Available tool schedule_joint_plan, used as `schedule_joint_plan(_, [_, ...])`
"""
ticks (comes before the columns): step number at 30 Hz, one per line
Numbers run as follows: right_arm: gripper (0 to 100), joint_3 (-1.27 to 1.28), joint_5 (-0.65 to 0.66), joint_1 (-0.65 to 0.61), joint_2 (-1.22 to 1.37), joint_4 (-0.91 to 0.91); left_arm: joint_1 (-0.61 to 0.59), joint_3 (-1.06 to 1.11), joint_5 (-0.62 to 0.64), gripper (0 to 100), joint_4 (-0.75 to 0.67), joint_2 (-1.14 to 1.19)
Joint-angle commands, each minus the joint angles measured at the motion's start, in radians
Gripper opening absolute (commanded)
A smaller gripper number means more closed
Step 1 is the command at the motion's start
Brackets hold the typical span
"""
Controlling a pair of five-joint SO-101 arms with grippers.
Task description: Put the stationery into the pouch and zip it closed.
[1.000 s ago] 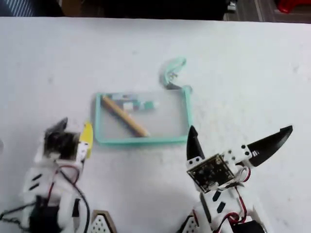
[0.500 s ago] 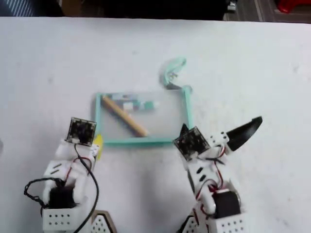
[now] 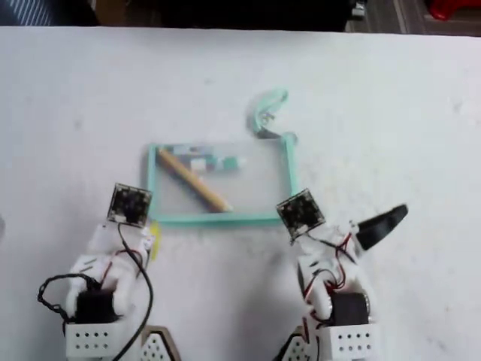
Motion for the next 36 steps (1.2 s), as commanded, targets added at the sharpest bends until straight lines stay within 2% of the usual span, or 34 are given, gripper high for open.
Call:
schedule_joint_plan(1, [78.9,0.009,-0.009,0.005,-0.008,0.174,-0.005,-0.003,0.014,20,0.066,-0.015])
schedule_joint_plan(8, [78.9,0.009,-0.009,0.004,-0.008,0.17,-0.001,-0.003,0.014,20,0.166,-0.015])
schedule_joint_plan(29, [78.9,0.009,-0.008,-0.005,0.001,0.18,-0.004,-0.003,0.015,19,0.166,-0.015])
schedule_joint_plan(31, [78.8,0.009,-0.008,0.013,0.001,0.18,-0.002,-0.003,0.015,14,0.166,-0.015])
schedule_joint_plan(34, [78.8,0.009,-0.008,0.039,0.001,0.18,0.001,-0.003,0.014,2,0.166,-0.015])
schedule_joint_plan(36, [78.8,0.009,-0.008,0.062,0.001,0.18,0.001,-0.003,0.012,3,0.166,-0.015])
